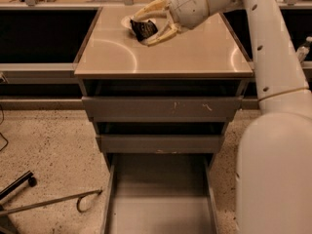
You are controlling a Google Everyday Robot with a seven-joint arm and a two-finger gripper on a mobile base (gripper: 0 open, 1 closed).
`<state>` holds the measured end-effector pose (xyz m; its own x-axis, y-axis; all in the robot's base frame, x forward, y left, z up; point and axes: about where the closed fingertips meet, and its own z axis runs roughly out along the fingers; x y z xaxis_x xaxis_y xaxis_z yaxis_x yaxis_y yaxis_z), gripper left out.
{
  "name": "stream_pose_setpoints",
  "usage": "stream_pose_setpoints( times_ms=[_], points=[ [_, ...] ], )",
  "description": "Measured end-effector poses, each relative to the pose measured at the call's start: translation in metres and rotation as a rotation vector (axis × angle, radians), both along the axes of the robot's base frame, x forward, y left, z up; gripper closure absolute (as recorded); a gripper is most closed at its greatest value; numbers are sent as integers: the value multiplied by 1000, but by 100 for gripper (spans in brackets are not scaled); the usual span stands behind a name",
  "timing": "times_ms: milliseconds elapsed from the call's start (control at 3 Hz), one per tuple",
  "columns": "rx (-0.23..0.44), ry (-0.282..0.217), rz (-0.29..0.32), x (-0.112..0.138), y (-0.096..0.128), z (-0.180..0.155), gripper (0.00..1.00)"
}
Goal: Pick rxbar chocolate from bottom drawer and place on counter
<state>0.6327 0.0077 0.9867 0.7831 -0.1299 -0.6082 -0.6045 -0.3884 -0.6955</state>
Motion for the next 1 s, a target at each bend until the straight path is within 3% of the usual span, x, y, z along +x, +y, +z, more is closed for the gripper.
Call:
stream_pose_setpoints(
  times_ms=[333,667,1000],
  points=[
    [-82,-62,-146,42,-13,13,100],
    [-113,-121,-342,72,-58,36,100],
    [-69,-101,-490,90,-112,37,100]
  ],
)
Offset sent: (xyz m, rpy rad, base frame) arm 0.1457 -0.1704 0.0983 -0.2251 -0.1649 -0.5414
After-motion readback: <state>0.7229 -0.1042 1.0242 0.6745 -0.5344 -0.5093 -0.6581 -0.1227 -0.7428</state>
